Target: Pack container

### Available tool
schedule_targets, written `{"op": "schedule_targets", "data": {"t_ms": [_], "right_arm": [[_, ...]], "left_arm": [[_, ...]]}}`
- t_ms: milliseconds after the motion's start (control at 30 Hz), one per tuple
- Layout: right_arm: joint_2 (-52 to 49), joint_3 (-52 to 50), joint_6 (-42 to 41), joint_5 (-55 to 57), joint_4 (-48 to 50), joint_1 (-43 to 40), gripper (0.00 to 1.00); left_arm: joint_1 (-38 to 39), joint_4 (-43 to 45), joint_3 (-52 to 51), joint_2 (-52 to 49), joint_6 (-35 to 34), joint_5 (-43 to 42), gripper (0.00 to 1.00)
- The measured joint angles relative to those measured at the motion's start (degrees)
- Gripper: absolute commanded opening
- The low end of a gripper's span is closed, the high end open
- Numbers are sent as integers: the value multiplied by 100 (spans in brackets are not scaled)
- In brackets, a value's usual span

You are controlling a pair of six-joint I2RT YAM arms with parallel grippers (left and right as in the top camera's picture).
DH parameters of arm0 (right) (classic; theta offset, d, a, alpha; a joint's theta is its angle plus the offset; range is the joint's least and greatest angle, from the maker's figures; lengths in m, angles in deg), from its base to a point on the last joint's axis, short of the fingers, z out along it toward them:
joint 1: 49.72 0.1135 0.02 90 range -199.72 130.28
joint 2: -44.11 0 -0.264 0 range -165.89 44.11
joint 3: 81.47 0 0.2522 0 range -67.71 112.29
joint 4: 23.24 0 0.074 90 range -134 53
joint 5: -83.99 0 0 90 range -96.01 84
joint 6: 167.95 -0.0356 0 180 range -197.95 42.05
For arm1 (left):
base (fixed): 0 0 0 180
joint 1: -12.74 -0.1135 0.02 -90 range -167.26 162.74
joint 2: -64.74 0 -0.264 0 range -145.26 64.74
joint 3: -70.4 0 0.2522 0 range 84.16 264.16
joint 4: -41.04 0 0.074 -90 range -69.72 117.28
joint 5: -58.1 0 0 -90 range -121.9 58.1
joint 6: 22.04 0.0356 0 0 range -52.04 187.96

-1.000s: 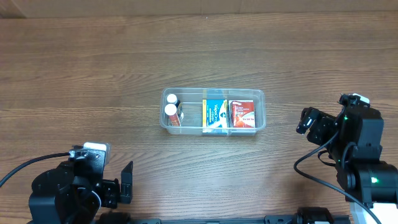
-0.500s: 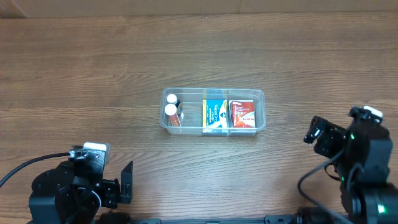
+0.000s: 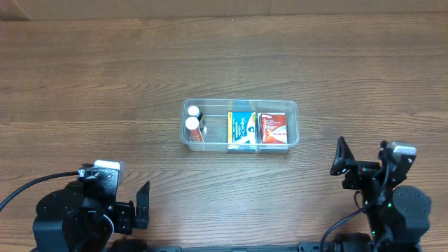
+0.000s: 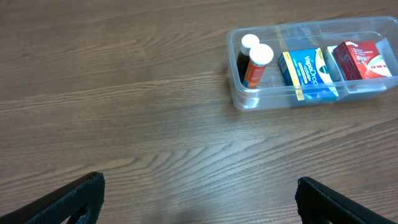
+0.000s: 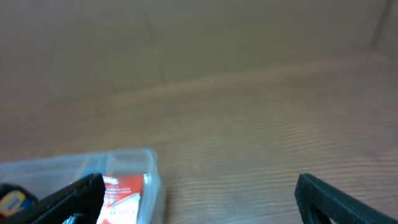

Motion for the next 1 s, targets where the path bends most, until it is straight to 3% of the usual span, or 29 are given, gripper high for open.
{"op": "schedule_targets", "data": {"t_ms": [433, 667, 1000], "right_arm": [[820, -2070, 393, -234, 2951, 260, 100], [1429, -2761, 1086, -595, 2966, 260, 100], [1434, -2916, 1272, -658, 2833, 260, 100]], "left_arm": [[0, 2, -9, 0, 0, 0, 100], [0, 4, -9, 0, 0, 2, 100], [0, 2, -9, 0, 0, 0, 100]]}}
